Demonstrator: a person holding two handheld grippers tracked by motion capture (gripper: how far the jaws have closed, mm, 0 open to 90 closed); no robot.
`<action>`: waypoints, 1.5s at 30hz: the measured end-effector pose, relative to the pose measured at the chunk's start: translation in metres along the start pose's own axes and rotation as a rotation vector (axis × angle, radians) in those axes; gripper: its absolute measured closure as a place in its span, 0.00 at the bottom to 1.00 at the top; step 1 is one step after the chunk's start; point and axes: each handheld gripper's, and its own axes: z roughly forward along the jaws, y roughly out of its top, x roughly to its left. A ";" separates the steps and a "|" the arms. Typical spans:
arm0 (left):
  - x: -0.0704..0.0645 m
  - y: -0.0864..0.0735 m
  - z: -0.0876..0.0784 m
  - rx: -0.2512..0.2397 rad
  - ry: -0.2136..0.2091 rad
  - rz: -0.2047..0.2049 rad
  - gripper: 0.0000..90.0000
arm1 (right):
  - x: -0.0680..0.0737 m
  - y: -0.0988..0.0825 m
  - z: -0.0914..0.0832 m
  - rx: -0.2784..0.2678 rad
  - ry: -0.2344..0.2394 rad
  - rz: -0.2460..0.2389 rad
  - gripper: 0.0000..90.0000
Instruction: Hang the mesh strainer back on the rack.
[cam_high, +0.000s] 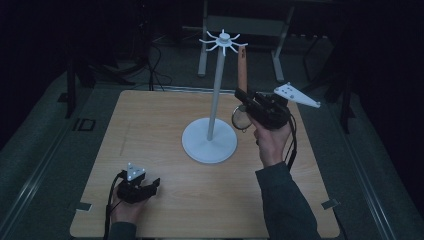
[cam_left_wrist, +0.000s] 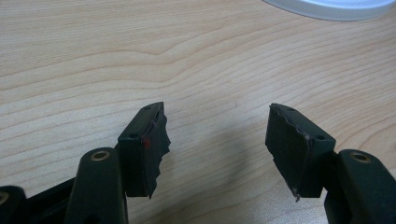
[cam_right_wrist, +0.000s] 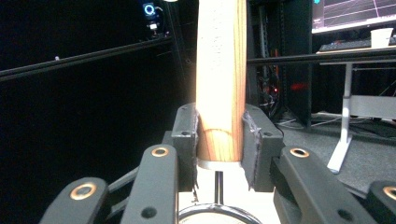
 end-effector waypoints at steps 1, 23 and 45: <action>0.000 0.000 0.000 -0.001 -0.001 0.000 0.43 | 0.000 0.000 0.001 0.001 0.000 -0.001 0.77; -0.001 0.000 0.000 0.001 -0.003 0.002 0.43 | -0.005 0.003 0.014 0.046 0.038 0.022 0.77; 0.000 0.000 0.000 0.001 -0.003 0.002 0.42 | -0.009 -0.001 0.021 0.073 0.018 0.041 0.57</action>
